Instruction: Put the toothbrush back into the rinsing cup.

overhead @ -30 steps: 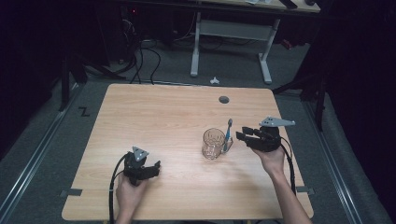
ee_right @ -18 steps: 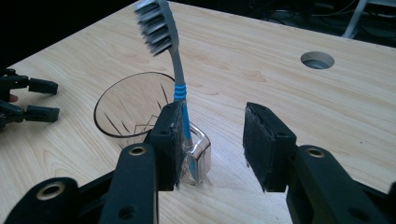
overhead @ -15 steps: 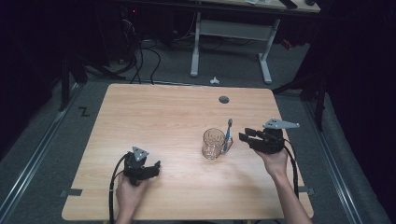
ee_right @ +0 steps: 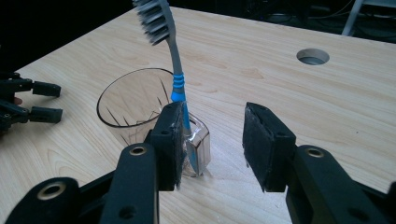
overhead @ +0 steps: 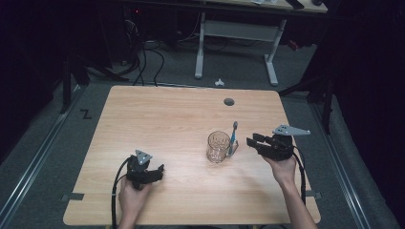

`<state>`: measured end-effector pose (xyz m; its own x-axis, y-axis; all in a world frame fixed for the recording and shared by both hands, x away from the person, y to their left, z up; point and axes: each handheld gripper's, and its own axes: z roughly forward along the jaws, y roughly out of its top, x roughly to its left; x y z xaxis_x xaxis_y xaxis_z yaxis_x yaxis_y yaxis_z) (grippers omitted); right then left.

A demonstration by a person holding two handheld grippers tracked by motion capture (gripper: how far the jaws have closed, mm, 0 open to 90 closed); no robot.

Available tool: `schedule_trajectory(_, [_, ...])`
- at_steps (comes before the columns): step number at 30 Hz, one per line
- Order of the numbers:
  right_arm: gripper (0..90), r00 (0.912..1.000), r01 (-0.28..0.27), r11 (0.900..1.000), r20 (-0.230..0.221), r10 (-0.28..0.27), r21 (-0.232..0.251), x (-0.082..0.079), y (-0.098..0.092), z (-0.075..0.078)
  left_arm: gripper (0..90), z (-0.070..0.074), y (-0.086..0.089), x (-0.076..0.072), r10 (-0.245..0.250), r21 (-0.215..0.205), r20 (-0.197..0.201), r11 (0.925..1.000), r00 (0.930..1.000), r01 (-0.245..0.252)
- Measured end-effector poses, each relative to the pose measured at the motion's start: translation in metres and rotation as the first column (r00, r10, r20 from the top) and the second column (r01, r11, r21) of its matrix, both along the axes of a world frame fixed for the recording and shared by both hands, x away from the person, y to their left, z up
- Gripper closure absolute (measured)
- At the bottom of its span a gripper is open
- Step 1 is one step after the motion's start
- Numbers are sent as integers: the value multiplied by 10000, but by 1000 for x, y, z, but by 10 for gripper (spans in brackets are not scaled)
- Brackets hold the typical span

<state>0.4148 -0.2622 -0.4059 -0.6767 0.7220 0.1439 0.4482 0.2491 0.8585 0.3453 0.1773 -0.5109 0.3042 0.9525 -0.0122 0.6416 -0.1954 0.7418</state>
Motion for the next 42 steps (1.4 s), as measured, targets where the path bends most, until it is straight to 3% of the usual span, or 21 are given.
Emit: schedule_trajectory(42, [603, 9996, 283, 9996, -21, -283, 79, -19, -13, -19, 210, 0, 0, 0, 1, 0, -2, 10000, 10000, -1])
